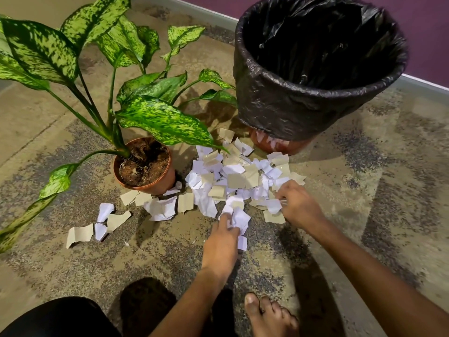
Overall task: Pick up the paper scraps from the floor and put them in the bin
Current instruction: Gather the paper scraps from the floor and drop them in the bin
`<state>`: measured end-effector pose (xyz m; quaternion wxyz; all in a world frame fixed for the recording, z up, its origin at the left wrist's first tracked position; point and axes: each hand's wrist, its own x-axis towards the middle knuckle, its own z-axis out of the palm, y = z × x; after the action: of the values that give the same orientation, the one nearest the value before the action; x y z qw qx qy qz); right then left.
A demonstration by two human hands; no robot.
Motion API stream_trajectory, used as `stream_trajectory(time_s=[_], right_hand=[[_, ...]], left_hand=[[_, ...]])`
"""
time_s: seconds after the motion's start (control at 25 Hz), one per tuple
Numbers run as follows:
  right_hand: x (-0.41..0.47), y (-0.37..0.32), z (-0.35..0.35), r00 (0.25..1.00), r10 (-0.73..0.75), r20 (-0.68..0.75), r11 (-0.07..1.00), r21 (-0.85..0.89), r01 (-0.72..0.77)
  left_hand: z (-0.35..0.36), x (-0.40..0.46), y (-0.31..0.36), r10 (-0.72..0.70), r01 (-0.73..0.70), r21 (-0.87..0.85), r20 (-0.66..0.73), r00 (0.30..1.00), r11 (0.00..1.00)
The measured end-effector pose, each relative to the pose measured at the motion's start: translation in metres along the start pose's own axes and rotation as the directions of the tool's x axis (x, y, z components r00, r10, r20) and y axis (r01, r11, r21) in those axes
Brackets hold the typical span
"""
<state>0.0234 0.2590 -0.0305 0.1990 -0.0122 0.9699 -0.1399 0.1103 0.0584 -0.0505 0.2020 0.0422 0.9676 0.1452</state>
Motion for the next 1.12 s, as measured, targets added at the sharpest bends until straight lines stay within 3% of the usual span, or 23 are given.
stream_trajectory(time_s=[0.16,0.4,0.68,0.8,0.92,1.0,1.12], right_hand=[[-0.007,0.0,0.011,0.982,-0.136,0.129,0.99,-0.022,0.14],[-0.002,-0.012,0.023,0.951,-0.263,0.163,0.923,-0.246,0.297],[-0.002,-0.01,0.018,0.971,-0.221,0.091,0.952,-0.196,0.235],[-0.012,-0.012,-0.021,0.983,-0.179,-0.044,0.982,0.054,0.181],[-0.021,-0.028,-0.076,0.925,-0.247,-0.29,0.951,0.113,0.289],[-0.03,-0.043,-0.114,0.839,-0.272,-0.471,0.922,0.121,0.367],[-0.04,-0.058,-0.166,0.62,-0.27,-0.736,0.872,0.087,0.482]], left_hand=[[-0.004,0.002,0.005,0.036,-0.037,0.072,0.01,0.999,0.997],[-0.013,0.027,0.007,0.042,-0.042,0.003,-0.002,0.999,0.999],[-0.012,0.036,0.006,-0.016,0.012,-0.114,-0.033,0.999,0.993],[-0.019,0.036,0.008,-0.052,0.033,-0.192,-0.095,0.994,0.981],[-0.034,0.038,0.019,-0.032,-0.01,-0.248,-0.161,0.986,0.969],[-0.044,0.038,0.031,-0.014,-0.043,-0.28,-0.199,0.98,0.959],[-0.061,0.039,0.049,0.027,-0.112,-0.287,-0.283,0.959,0.951]])
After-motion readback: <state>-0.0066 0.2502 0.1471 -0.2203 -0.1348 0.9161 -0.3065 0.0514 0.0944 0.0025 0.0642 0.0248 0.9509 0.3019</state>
